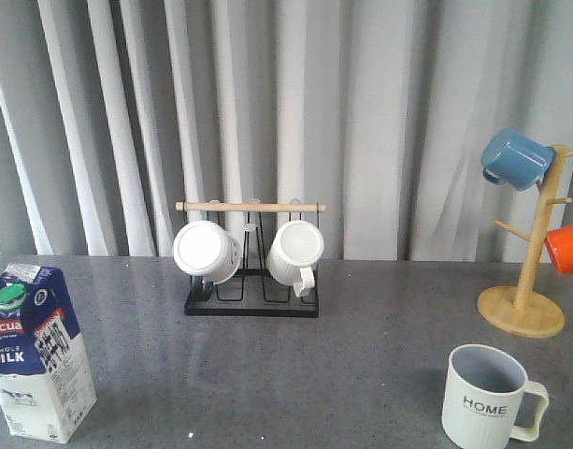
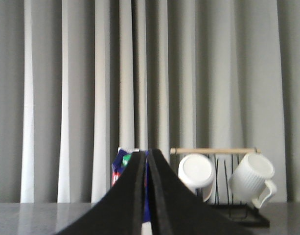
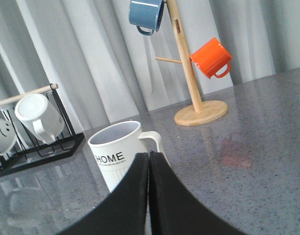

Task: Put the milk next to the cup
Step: 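Move the right gripper down to the white HOME mug's handle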

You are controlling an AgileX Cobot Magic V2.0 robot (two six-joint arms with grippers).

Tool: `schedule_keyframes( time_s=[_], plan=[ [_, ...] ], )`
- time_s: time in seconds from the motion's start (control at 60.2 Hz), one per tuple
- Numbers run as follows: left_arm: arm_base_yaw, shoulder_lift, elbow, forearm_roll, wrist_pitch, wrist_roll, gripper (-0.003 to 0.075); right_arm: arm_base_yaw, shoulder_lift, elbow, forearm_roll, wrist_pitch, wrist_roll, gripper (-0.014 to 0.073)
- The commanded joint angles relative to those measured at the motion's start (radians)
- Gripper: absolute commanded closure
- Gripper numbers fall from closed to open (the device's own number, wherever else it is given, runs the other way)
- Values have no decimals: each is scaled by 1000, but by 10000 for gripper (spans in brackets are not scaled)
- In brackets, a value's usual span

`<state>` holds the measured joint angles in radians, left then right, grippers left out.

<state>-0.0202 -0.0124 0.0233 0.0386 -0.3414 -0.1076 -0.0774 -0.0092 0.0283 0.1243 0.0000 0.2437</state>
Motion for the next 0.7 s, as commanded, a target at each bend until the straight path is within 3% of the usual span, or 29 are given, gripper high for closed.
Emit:
schedule_keyframes(
  time_s=[0.0,0.183,0.299,0.498,0.565,0.681],
  plan=[
    [-2,-11,-27,-12,-132,-100,723,-7,-14,5,34,-68,-2,596],
    [-2,-11,-27,-13,-113,-204,676,-7,-14,-65,31,-10,-4,528],
    [-2,-11,-27,-13,-80,-264,601,-7,-14,-119,31,27,-7,390],
    [-2,-11,-27,-126,4,-333,398,-7,-13,-121,57,13,-2,49],
    [-2,-11,-27,-200,-5,-331,346,-7,-13,-121,58,-32,-2,-20],
    [-2,-11,-29,-340,-117,-333,320,-7,-13,-127,124,-117,9,-36]
  ],
)
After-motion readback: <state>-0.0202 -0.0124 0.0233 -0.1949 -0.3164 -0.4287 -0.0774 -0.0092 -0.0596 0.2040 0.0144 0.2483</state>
